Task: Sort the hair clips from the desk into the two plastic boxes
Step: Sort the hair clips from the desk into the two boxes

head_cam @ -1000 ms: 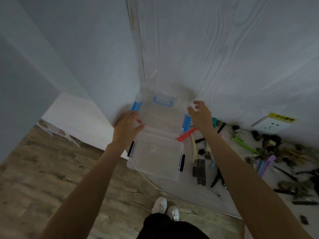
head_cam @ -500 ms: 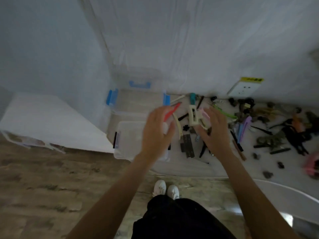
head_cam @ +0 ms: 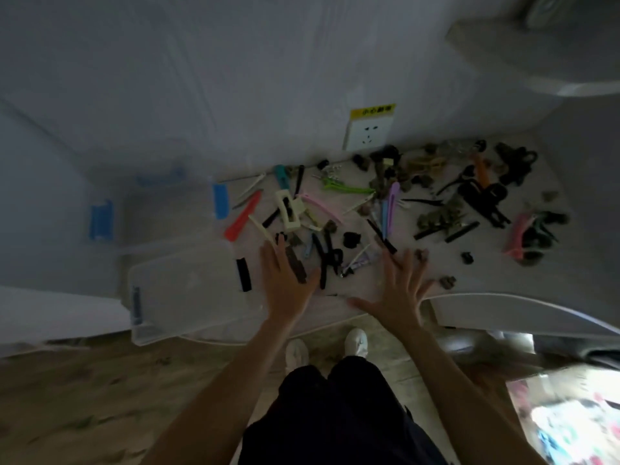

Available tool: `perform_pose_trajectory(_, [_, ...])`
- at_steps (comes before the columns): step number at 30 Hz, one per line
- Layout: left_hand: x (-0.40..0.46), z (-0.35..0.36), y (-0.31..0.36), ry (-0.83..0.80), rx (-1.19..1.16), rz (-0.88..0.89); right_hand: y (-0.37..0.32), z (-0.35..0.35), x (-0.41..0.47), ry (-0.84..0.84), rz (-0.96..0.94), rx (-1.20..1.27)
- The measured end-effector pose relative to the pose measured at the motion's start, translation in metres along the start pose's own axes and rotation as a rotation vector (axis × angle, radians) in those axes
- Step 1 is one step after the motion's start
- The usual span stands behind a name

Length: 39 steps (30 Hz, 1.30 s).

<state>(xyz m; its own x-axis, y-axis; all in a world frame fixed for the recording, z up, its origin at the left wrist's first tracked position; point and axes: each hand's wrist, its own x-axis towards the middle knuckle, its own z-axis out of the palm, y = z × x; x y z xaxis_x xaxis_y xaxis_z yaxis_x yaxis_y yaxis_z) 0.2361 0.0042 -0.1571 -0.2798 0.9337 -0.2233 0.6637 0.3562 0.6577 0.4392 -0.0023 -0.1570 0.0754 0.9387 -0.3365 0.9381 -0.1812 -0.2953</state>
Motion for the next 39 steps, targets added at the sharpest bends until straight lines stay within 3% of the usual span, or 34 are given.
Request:
perform_pose_trajectory(6, [0.036, 0.035, 0.053, -0.008, -0.158, 0.003, -0.019, 0.002, 0.031, 0.016, 0.020, 0.043])
perform_pose_trajectory(13, [0.075, 0.040, 0.080, -0.080, 0.001, 0.087, -0.012, -0.047, 0.117, 0.085, -0.097, 0.017])
perform_pose_trajectory(17, [0.066, 0.029, 0.072, 0.004, 0.036, 0.029, -0.007, -0.083, 0.136, 0.106, -0.208, -0.039])
perform_pose_trajectory(19, [0.058, 0.026, 0.071, 0.061, 0.040, -0.011, -0.010, -0.096, 0.133, 0.151, -0.320, 0.044])
perform_pose_trajectory(21, [0.050, 0.024, 0.072, 0.084, 0.079, -0.026, -0.019, -0.098, 0.127, 0.136, -0.398, 0.108])
perform_pose_trajectory(24, [0.048, 0.023, 0.076, 0.015, 0.086, -0.008, -0.027, -0.087, 0.120, 0.018, -0.333, 0.028])
perform_pose_trajectory(28, [0.041, 0.006, 0.084, 0.039, -0.069, -0.131, -0.033, -0.080, 0.122, -0.068, -0.316, 0.100])
perform_pose_trajectory(32, [0.025, -0.025, 0.091, 0.101, -0.441, -0.250, -0.032, -0.084, 0.122, -0.080, -0.306, 0.258])
perform_pose_trajectory(35, [0.014, -0.057, 0.090, 0.204, -0.643, -0.240, -0.034, -0.087, 0.116, -0.011, -0.282, 0.422])
perform_pose_trajectory(39, [0.015, -0.110, 0.063, 0.403, -0.678, -0.224, -0.051, -0.094, 0.109, -0.021, -0.252, 0.559])
